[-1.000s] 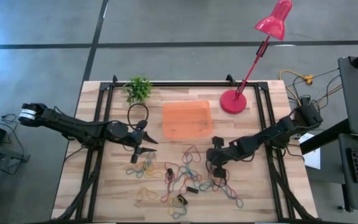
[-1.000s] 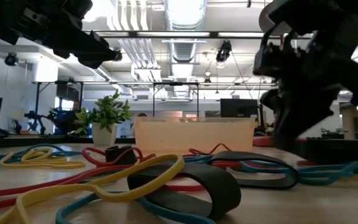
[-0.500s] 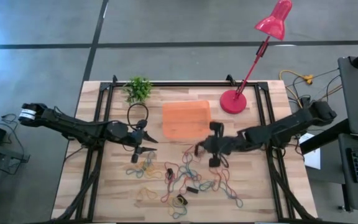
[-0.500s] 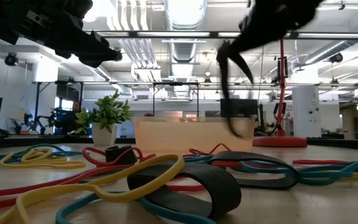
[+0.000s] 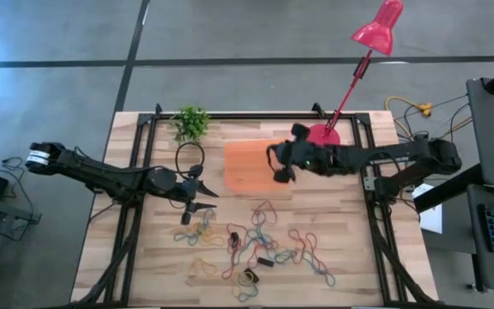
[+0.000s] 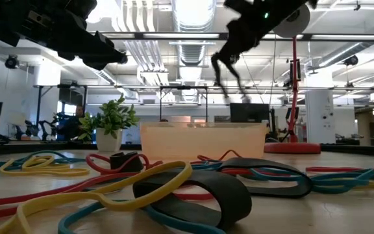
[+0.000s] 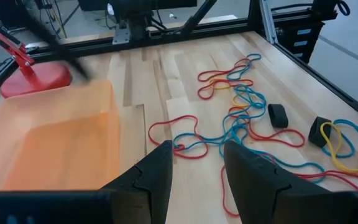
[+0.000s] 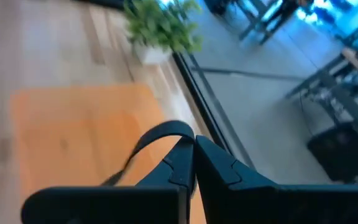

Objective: Pick and place rubber bands into bin
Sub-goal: Put the black rubber band into the orange bin, then put the blue rubber band into the orange bin

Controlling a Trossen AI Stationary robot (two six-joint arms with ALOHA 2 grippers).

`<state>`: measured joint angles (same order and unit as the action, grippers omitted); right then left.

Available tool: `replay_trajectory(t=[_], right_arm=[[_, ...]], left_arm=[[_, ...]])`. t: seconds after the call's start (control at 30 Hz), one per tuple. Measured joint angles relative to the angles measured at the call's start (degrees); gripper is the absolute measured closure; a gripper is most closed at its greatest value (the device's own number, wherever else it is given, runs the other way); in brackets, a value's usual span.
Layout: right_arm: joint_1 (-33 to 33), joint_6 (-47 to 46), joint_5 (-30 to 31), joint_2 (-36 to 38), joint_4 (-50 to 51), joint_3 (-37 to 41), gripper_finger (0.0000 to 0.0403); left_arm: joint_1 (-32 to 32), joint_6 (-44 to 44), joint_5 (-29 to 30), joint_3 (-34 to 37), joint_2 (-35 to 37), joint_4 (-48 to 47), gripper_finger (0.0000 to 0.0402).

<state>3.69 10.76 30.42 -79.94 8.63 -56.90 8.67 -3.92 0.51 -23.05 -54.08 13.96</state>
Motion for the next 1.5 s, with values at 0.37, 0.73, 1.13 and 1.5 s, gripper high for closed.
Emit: replay_trajectory(t=[0.37, 0.73, 1.13, 1.5], right_arm=[[10.82, -1.34, -8.44, -8.42, -0.42, 0.66, 0.0395], [13.6, -3.07, -10.72, -13.68, 1.89, 0.66, 0.0393], [13.63, -5.57, -17.52, -10.04, 5.72, 0.66, 0.0292], [12.91, -5.74, -37.52, -9.59, 8.51, 0.7, 0.0229]], left_arm=[[0.0, 0.18, 0.0, 0.57, 0.0, 0.06, 0.0272], [0.0, 0.55, -0.02, 2.8, -0.02, 2.75, 0.0272], [0.0, 0.53, 0.0, 2.8, -0.02, 3.16, 0.0272], [0.0, 1.14, -0.02, 3.01, -0.02, 2.76, 0.0272]])
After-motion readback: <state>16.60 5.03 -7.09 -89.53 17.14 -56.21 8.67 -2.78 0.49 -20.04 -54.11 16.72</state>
